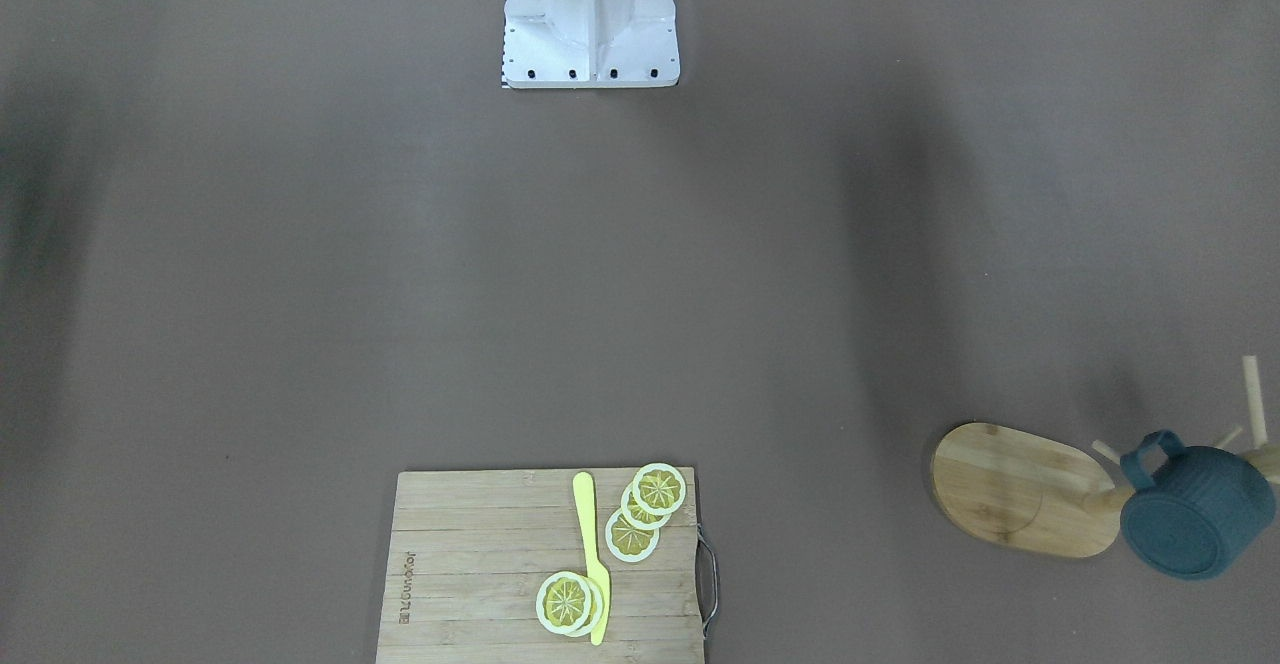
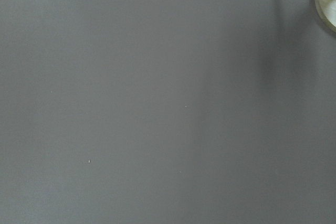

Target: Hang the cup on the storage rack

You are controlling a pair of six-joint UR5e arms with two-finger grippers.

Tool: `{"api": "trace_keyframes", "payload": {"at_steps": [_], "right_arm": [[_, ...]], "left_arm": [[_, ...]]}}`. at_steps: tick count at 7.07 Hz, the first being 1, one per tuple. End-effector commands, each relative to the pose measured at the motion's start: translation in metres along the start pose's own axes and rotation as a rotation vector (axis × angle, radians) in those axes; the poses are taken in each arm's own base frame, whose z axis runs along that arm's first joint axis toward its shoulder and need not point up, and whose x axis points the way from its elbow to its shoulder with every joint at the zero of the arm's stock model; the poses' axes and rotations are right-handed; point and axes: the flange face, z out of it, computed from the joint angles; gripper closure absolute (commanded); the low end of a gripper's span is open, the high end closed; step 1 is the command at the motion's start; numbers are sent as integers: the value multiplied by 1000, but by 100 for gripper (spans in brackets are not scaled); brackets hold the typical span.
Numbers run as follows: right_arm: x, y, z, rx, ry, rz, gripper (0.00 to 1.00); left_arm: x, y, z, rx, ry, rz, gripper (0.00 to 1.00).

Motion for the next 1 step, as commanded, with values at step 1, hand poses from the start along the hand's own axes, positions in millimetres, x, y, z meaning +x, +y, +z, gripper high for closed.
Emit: {"api": "trace_keyframes", "payload": {"at_steps": [1], "right_arm": [[0, 0, 0, 1, 0, -1, 0]], "left_arm": [[0, 0, 0, 0, 0, 1, 2]]}}
